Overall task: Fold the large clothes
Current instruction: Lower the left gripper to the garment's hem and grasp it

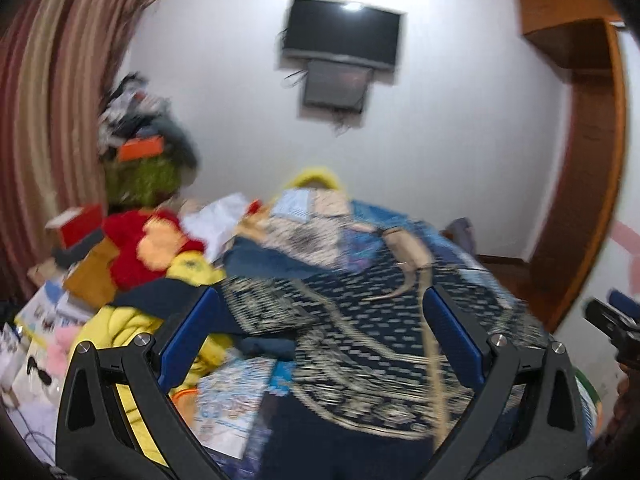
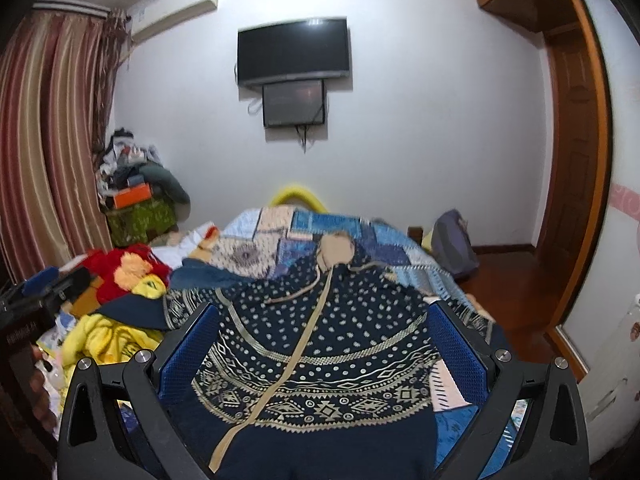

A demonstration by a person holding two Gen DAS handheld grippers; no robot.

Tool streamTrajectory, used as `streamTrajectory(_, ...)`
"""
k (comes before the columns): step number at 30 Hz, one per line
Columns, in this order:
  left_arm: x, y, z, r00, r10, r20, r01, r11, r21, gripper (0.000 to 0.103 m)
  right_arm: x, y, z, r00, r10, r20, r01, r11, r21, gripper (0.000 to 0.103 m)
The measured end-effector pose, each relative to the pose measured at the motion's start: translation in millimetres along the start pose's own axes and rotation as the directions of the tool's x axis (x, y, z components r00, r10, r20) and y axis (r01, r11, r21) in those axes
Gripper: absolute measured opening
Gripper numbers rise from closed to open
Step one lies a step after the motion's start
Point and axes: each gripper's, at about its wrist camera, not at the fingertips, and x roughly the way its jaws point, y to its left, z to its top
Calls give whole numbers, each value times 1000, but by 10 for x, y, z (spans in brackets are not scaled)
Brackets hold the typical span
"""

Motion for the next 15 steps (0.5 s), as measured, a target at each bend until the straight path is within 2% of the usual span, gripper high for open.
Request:
streamTrajectory(5, 627, 719, -85, 994, 56, -89, -65, 992, -105, 103, 702, -29, -33, 995, 8, -101, -8, 1000, -1, 103)
streamTrajectory(9, 1194, 1262, -322, 971, 109, -213, -139, 982, -129, 103, 1329, -71, -65, 982, 40, -184, -40, 999, 1, 103)
streamTrajectory(11, 1372, 1450, -427, 960, 102, -261, -145, 977, -153, 103, 1616, -80, -72, 974, 36, -225, -42, 999, -20, 103)
streamTrajectory(12, 1518, 1594, -516, 954, 74, -291, -135, 971, -196, 103, 1762, -81, -93, 970, 31, -242, -40, 999, -33, 103)
streamTrajectory(15, 1732, 1840, -662, 938, 29, -344, -130, 953, -272, 90, 2159, -76, -128, 954, 20, -299, -43, 997, -70, 103)
